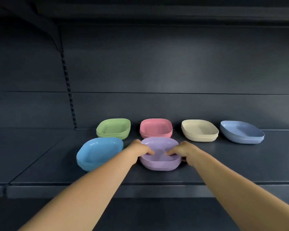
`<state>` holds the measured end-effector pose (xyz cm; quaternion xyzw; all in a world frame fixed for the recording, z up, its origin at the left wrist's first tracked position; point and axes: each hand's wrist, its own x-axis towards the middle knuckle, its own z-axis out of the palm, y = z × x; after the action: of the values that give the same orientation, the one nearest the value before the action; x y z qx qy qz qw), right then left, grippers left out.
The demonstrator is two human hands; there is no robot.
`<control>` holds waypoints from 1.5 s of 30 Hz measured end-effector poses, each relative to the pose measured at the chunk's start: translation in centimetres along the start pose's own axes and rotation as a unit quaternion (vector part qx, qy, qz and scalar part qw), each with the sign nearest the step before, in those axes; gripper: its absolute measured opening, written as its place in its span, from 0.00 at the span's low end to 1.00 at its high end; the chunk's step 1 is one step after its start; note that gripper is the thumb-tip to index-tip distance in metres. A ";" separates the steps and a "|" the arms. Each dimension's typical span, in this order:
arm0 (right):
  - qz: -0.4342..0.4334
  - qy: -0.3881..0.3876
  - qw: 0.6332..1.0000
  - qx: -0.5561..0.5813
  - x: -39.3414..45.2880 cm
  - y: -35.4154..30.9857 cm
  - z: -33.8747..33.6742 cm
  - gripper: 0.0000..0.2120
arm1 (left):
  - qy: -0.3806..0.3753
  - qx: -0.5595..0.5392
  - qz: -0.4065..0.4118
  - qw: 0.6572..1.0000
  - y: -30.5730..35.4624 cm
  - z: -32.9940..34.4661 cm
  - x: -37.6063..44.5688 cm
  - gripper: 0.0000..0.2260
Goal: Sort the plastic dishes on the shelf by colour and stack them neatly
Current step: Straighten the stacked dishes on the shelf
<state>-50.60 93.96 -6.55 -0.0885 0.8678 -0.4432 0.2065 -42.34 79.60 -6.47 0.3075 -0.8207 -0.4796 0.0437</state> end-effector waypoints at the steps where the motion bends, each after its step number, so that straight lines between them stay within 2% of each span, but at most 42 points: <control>1: -0.002 0.000 1.000 -0.018 0.0 -0.3 -0.3 0.20 | -0.007 0.026 0.014 1.000 0.4 -0.5 -0.1 0.22; 3: -0.013 0.004 0.999 -0.043 -0.7 -1.5 -0.8 0.17 | -0.001 0.068 0.054 0.996 1.6 -1.7 -0.4 0.16; 5: -0.050 0.020 0.987 -0.148 -1.7 -3.0 -1.3 0.14 | 0.022 0.119 0.101 0.987 2.8 -3.3 -1.0 0.13; 8: -0.109 0.055 0.942 -0.313 -4.0 -6.1 -0.8 0.13 | 0.037 0.224 0.161 0.960 3.7 -6.4 -2.4 0.14; 11: -0.135 0.061 0.886 -0.439 -5.8 -9.0 1.4 0.22 | 0.045 0.297 0.191 0.934 3.0 -10.6 -3.4 0.19; 16: -0.232 0.104 0.852 -0.457 -9.4 -14.2 7.5 0.24 | 0.077 0.441 0.203 0.871 -1.4 -18.8 -5.8 0.21; 20: -0.254 0.096 0.850 -0.452 -13.0 -18.2 14.4 0.28 | 0.082 0.502 0.189 0.840 -5.9 -26.1 -7.6 0.22; 25: -0.279 0.065 0.860 -0.422 -17.1 -23.6 25.0 0.30 | 0.097 0.479 0.184 0.853 -13.4 -36.6 -9.7 0.24; 30: -0.318 0.012 0.865 -0.387 -21.4 -28.3 37.1 0.31 | 0.106 0.463 0.140 0.869 -22.3 -47.4 -11.9 0.26; 39: -0.376 -0.039 0.841 -0.387 -25.5 -37.6 56.3 0.33 | 0.147 0.398 0.071 0.903 -36.2 -65.2 -14.1 0.25; 45: -0.418 -0.076 0.824 -0.374 -25.5 -46.2 69.9 0.32 | 0.181 0.392 0.011 0.902 -45.8 -77.6 -12.5 0.24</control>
<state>1.46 24.05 1.32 -0.5467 0.8284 -0.1204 0.0177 17.36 11.40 0.64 0.3722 -0.9237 -0.0547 0.0721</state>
